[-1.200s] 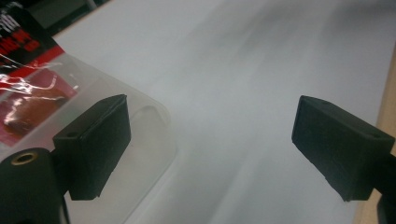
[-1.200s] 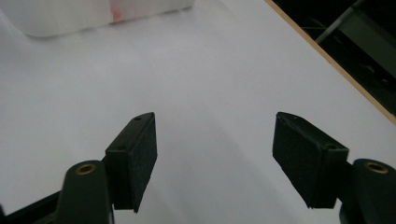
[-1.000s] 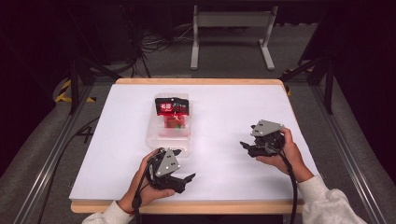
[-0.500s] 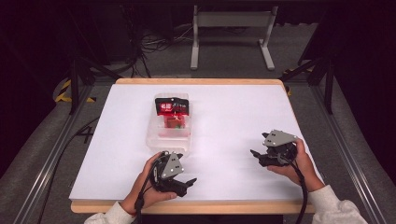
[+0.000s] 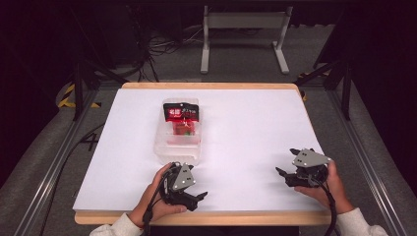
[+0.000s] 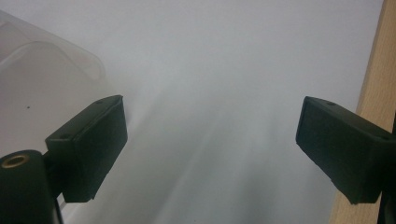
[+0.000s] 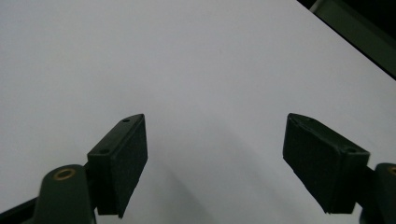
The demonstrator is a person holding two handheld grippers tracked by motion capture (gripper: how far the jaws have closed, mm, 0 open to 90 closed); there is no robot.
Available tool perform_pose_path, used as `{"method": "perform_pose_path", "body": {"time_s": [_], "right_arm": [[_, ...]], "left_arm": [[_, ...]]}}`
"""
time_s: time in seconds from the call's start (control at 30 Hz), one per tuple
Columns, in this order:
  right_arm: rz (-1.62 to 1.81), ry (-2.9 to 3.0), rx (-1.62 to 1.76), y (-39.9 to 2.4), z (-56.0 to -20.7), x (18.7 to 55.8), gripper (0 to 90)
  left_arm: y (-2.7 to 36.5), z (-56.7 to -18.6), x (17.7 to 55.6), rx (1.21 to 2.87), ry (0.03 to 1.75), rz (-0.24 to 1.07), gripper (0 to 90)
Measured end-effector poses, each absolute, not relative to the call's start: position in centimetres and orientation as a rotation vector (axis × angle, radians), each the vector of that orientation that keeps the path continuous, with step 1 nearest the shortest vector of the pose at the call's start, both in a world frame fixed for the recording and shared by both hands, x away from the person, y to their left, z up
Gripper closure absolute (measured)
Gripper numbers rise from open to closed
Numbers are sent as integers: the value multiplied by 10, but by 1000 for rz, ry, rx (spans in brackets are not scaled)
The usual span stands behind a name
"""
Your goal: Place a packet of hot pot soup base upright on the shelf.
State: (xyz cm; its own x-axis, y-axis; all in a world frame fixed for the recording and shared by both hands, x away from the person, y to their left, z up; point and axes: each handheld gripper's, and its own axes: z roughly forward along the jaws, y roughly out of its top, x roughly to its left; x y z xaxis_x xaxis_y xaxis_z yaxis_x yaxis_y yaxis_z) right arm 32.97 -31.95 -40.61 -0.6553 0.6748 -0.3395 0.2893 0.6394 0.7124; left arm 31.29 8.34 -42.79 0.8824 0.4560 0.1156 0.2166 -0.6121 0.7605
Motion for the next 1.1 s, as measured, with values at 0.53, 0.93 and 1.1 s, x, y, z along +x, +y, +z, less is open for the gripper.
{"method": "perform_pose_path", "body": {"time_s": [0.53, 0.93, 1.1], "right_arm": [[844, 2221, 819, -357, -425, 297, 183], [870, 2210, 927, -375, -438, 281, 163], [863, 2206, 942, -377, -440, 277, 161]], "left_arm": [[86, -437, 313, 2275, 488, 362, 79], [92, -439, 310, 2279, 494, 348, 77], [96, -439, 312, 2261, 499, 337, 76]]}}
